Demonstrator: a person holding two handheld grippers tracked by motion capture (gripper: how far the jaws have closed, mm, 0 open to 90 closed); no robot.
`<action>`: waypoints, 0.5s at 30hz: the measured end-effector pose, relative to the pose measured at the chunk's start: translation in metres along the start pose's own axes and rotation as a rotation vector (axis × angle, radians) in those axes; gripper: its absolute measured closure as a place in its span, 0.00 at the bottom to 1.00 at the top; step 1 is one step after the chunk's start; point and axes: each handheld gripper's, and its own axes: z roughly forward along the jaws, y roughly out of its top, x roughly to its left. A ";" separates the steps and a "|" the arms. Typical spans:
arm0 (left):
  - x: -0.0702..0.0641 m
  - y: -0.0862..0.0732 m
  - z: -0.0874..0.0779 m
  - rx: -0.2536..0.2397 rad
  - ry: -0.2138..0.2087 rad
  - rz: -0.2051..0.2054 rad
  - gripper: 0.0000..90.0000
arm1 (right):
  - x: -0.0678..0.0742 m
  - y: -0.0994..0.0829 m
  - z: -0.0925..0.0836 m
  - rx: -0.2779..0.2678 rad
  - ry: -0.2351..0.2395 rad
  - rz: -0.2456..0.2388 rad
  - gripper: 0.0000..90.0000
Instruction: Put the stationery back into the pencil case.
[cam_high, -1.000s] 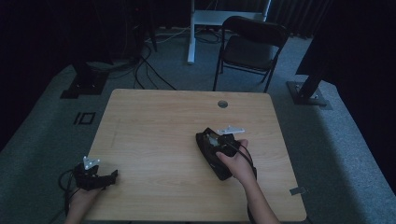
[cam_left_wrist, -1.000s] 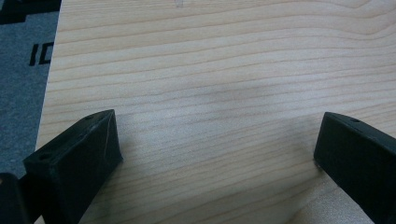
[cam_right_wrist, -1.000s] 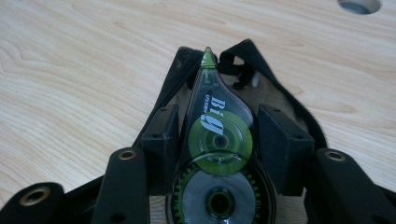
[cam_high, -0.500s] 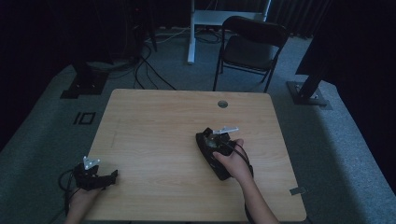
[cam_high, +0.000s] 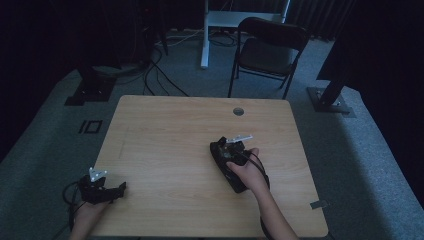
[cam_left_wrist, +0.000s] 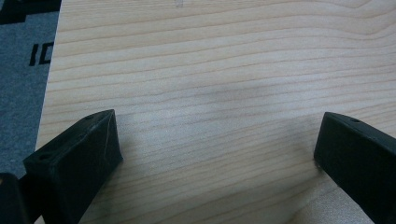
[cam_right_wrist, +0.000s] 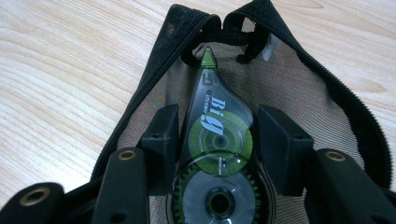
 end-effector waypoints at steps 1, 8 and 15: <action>0.000 0.000 0.000 0.000 0.000 0.000 0.01 | 0.000 0.000 0.001 0.005 -0.002 -0.002 0.56; 0.000 0.000 0.000 0.000 0.000 0.000 0.01 | 0.000 0.001 0.005 0.038 -0.009 0.000 0.56; 0.000 0.000 0.000 0.000 0.000 0.000 0.01 | 0.002 0.003 0.011 0.077 -0.008 0.001 0.55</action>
